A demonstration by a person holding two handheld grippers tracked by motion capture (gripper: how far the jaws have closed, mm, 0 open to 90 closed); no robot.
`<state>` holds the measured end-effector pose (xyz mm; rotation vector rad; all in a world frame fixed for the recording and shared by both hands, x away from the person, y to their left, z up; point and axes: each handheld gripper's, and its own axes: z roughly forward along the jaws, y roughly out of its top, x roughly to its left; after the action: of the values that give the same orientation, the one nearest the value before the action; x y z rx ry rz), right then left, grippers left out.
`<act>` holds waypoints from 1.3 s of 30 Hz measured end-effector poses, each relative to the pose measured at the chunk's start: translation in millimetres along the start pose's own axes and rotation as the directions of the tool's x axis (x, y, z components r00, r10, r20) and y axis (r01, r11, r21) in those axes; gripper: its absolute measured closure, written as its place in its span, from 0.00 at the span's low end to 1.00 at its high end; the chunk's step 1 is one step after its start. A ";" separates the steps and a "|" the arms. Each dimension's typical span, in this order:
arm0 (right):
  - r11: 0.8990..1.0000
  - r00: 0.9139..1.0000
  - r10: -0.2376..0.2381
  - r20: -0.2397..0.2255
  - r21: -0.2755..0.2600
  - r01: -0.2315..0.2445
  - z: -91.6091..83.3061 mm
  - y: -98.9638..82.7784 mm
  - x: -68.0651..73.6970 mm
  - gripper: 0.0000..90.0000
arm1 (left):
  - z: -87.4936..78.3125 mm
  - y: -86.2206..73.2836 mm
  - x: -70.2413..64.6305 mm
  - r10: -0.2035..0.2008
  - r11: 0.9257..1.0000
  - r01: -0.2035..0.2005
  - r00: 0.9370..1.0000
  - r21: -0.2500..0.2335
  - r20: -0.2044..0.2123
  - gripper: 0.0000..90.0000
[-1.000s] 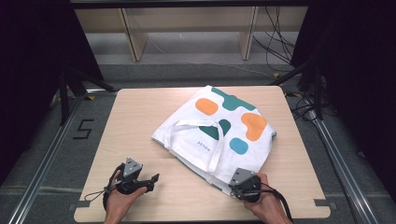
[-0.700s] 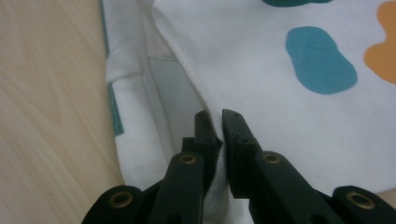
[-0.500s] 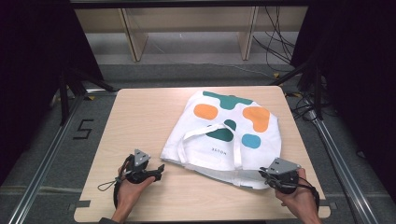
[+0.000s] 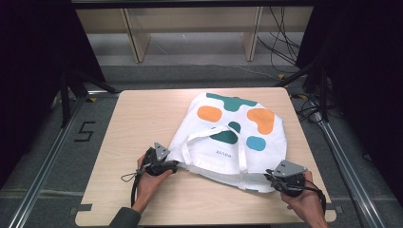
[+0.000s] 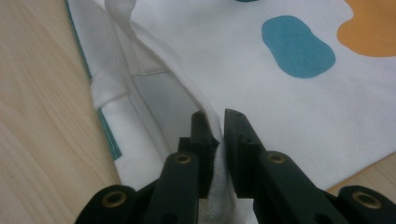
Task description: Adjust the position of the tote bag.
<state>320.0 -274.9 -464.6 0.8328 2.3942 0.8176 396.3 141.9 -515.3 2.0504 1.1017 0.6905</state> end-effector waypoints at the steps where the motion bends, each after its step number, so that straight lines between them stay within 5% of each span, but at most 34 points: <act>1: 1.000 1.000 -0.013 0.003 -0.001 0.013 1.2 -0.3 -0.6 0.87 | 1.8 1.2 0.6 -0.002 1.000 0.002 1.000 -0.020 0.006 0.38; 3: 1.000 1.000 0.000 0.004 0.006 0.000 3.0 -1.0 0.4 0.83 | 4.8 2.4 -0.3 0.029 0.998 -0.029 1.000 -0.061 0.009 0.51; 4: 1.000 1.000 0.006 0.007 0.016 -0.006 3.6 -1.2 1.7 0.81 | 5.8 2.6 1.7 0.108 0.993 -0.108 0.994 -0.055 -0.008 0.56; 6: 0.999 1.000 -0.012 -0.013 0.032 0.012 6.0 -1.4 3.9 0.78 | 5.8 2.1 4.0 0.177 0.983 -0.178 0.983 -0.033 -0.040 0.75; 9: 0.996 0.999 -0.041 -0.032 0.072 0.043 12.2 -3.0 7.2 0.71 | 2.2 3.6 7.5 0.191 0.981 -0.192 0.981 -0.028 -0.018 0.87; 10: 0.995 0.999 -0.038 -0.026 0.087 0.040 13.8 -4.2 8.7 0.71 | 0.7 3.4 6.2 0.197 0.979 -0.197 0.980 -0.052 -0.015 0.89; 13: 0.986 0.997 -0.083 0.004 0.143 0.082 18.7 -7.0 10.2 0.71 | -15.4 1.9 -0.6 0.258 0.966 -0.257 0.966 -0.030 0.012 0.93; 14: 0.984 0.994 -0.105 0.008 0.148 0.102 20.5 -7.6 7.7 0.72 | -19.7 0.5 -2.7 0.259 0.966 -0.258 0.966 -0.026 0.024 0.94; 19: 0.989 0.995 -0.100 0.023 0.109 0.097 14.1 -10.3 0.6 0.93 | -62.2 -20.2 -19.8 0.300 0.954 -0.298 0.950 -0.027 0.088 0.93; 25: 0.992 0.994 -0.109 -0.006 0.059 0.109 12.2 -7.9 3.2 0.93 | -93.6 -39.7 -25.2 0.269 0.963 -0.267 0.956 -0.029 0.114 0.91; 28: 0.992 0.996 -0.094 0.003 0.080 0.093 17.7 -7.9 7.0 0.83 | -98.6 -45.5 -26.7 0.207 0.978 -0.203 0.971 -0.048 0.117 0.84; 29: 0.993 0.996 -0.085 0.010 0.084 0.083 18.5 -8.7 7.1 0.81 | -99.5 -45.4 -24.2 0.228 0.974 -0.225 0.966 -0.033 0.125 0.80; 30: 0.992 0.996 -0.091 0.005 0.085 0.090 19.7 -9.6 5.1 0.81 | -97.9 -45.6 -24.8 0.213 0.977 -0.209 0.970 -0.041 0.118 0.77; 33: 0.994 0.998 -0.066 0.000 0.088 0.066 23.6 -14.0 -2.2 0.79 | -92.7 -44.2 -24.3 0.233 0.972 -0.232 0.966 -0.027 0.107 0.67; 35: 0.996 0.999 -0.031 -0.006 0.085 0.031 25.5 -17.7 -6.4 0.79 | -87.5 -43.1 -27.0 0.219 0.976 -0.216 0.970 -0.034 0.109 0.66; 37: 0.996 1.000 -0.023 0.001 0.086 0.023 27.8 -20.8 -9.7 0.76 | -82.9 -40.4 -30.3 0.261 0.965 -0.261 0.959 -0.013 0.109 0.64; 39: 0.996 1.000 -0.025 0.011 0.091 0.023 30.1 -22.3 -11.8 0.74 | -78.6 -39.5 -32.8 0.257 0.966 -0.258 0.960 -0.007 0.113 0.63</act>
<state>337.5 -285.7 -498.1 0.8398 2.4413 0.6970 304.3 155.0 -502.0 2.2339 0.7815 0.6865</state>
